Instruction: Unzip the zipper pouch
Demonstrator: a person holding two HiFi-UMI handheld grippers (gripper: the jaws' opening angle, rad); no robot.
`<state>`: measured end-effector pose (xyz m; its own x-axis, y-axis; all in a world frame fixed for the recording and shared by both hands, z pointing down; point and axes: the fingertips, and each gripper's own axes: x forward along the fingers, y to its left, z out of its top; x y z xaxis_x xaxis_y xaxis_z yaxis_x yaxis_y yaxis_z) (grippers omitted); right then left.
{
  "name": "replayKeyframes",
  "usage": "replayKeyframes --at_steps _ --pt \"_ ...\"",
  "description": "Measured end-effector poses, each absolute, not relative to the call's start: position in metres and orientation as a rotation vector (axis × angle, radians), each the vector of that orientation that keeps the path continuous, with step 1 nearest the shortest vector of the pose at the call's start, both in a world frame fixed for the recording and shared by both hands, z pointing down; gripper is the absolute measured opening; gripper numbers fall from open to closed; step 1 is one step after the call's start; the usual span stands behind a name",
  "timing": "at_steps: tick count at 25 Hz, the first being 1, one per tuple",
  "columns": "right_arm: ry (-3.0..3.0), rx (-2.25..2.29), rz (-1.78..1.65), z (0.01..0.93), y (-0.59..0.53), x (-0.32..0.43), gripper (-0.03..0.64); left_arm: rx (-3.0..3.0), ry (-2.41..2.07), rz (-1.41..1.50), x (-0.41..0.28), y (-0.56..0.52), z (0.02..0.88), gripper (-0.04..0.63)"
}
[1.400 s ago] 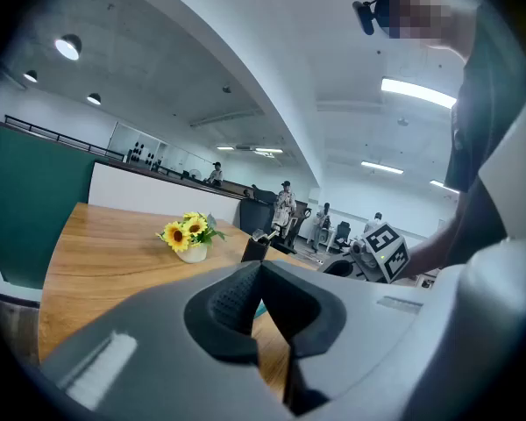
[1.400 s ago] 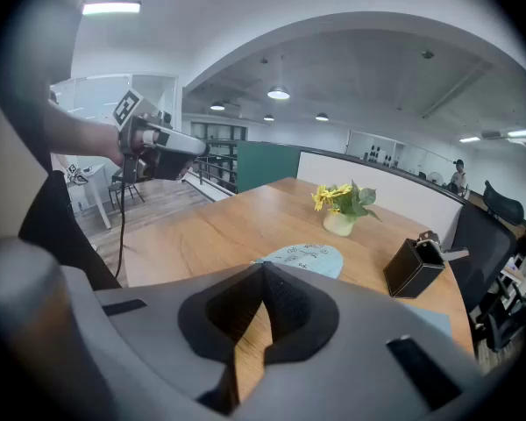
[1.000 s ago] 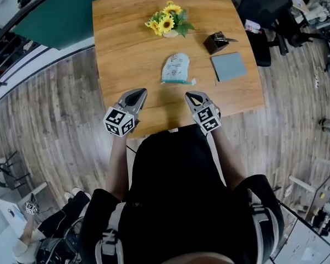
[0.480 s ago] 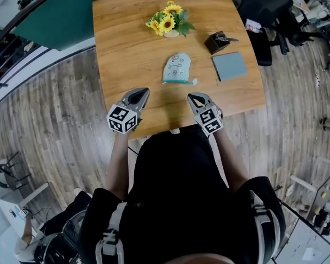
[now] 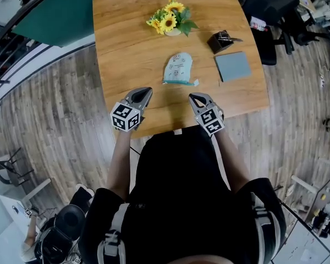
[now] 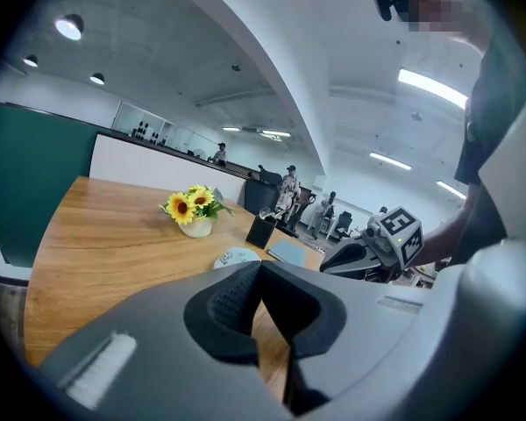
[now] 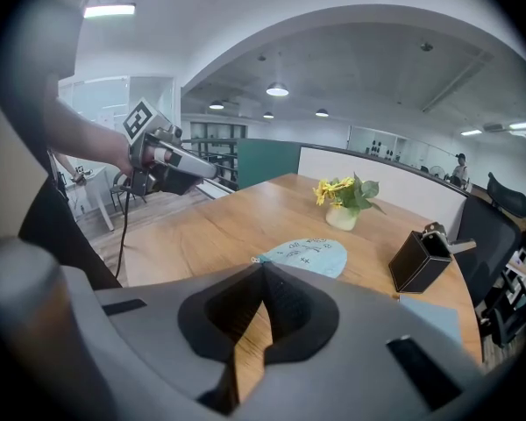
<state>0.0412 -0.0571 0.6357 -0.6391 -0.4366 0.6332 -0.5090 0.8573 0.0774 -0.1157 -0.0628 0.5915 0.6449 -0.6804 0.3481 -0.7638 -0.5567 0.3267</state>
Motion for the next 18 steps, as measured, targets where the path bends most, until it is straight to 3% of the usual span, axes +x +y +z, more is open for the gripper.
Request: replayKeyframes --at_steps 18 --pt "-2.316 0.600 0.174 0.648 -0.084 0.063 0.003 2.261 -1.051 0.421 -0.088 -0.114 0.681 -0.003"
